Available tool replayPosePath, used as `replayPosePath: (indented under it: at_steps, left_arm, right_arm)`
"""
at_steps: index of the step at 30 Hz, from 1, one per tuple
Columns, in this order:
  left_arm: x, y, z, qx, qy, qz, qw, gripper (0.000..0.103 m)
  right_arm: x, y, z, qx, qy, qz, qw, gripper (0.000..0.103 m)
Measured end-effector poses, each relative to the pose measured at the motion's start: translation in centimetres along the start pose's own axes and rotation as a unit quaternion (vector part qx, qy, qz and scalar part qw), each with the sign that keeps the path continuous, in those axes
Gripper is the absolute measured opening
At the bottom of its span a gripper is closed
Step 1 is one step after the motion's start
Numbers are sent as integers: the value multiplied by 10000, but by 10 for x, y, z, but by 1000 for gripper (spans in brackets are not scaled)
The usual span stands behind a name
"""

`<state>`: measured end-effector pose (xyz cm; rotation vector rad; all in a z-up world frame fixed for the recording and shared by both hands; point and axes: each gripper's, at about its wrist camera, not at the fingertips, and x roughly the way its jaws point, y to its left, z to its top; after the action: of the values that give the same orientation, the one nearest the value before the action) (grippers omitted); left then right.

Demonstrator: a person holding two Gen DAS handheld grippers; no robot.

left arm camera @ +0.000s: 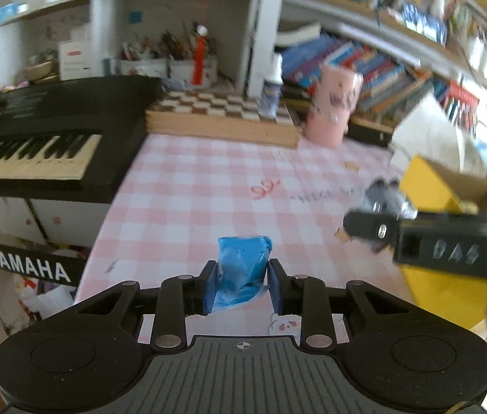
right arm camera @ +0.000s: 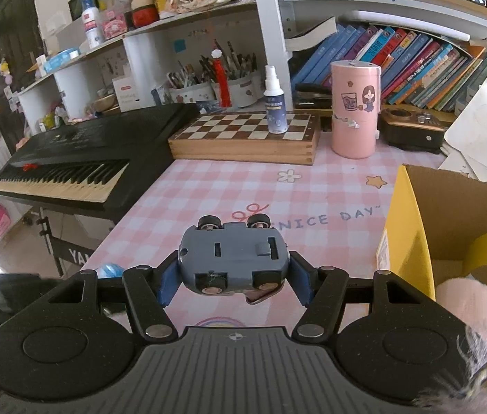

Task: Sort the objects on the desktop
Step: 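Carry the toy car and blue piece with both tools toward the yellow box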

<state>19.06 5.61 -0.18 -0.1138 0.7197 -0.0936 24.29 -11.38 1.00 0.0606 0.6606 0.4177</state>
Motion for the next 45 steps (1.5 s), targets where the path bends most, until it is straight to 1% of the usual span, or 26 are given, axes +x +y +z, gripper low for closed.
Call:
replayPosePath:
  at_steps: [5,8,13,19,24,32,38,45]
  left_arm:
    - [-36,5,2,-88,-317,-79,9994,29]
    - [-50,7,-1,-108,-413,-114,9990,29]
    - [-62,10,-18,-262,-312,-226,9989,29]
    - [-83,12,-35,-216,-406,-315,9984,29]
    - [-99,15,-51,-221,-385,-422,9981,29]
    - [-130,12,-78,-55,-357,-614,9975,29]
    - [-147,12,-102,2,-183,-741,9971,29]
    - [-159,3,-124,223,37,-1000,9947,29]
  right_arm:
    - [-17,12,-5,-197,-22,98,9998,61]
    - [-31,17,-8,-366,15,163,9992,61]
    - [-50,30,-23,-341,108,194,9992,61]
    - [-63,47,-39,-376,203,214,9989,61]
    - [-79,58,-54,-335,226,130,9991,61]
    - [-112,77,-89,-222,323,-15,9992,61]
    - [-138,86,-119,-52,382,-127,9992,61]
    - [-166,88,-155,261,462,-336,9980,61]
